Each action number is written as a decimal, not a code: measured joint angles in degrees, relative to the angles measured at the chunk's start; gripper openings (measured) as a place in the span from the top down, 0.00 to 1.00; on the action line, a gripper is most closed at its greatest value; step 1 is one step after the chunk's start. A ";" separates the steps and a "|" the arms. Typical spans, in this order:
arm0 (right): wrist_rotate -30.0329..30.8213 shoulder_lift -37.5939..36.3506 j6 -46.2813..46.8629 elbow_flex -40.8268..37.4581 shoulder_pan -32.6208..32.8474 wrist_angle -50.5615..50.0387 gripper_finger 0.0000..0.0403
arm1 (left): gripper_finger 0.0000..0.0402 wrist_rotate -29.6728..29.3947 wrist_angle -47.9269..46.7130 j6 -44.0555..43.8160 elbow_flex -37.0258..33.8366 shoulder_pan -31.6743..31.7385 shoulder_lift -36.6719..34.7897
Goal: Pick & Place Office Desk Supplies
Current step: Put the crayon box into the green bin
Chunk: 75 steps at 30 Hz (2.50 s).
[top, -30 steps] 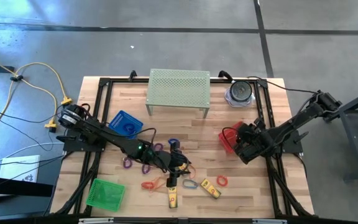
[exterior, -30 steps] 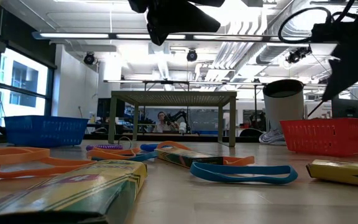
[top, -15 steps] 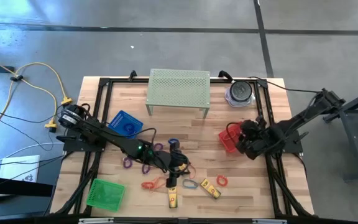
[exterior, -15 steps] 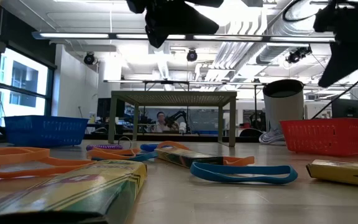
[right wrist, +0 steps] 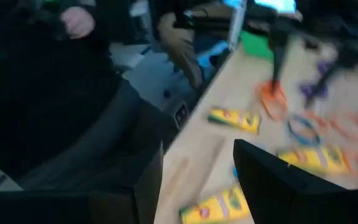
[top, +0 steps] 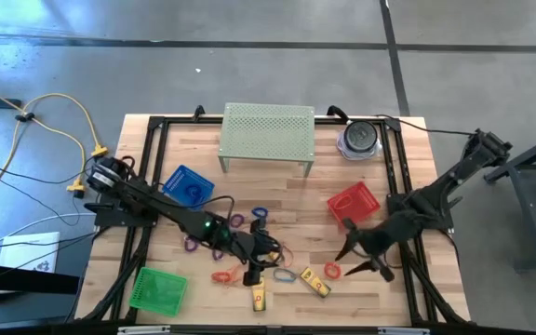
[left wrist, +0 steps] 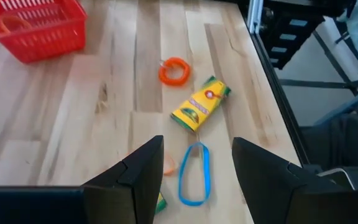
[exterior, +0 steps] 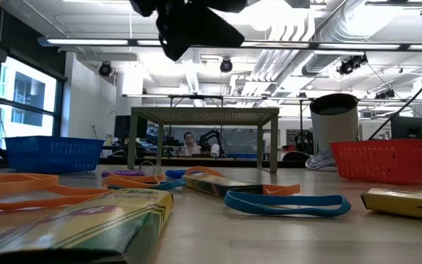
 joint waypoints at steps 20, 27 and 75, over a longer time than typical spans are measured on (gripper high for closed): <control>20.71 17.03 1.70 0.00 -4.17 1.46 0.54 | 0.54 0.04 -2.04 -5.75 0.00 -2.51 0.00; 24.84 15.45 2.06 0.01 -4.23 -1.93 0.54 | 0.54 0.04 -2.04 -5.73 0.00 -2.52 0.00; 18.53 32.43 39.73 29.68 -5.48 -32.11 0.59 | 0.54 0.04 -1.83 -3.99 0.00 -1.09 0.00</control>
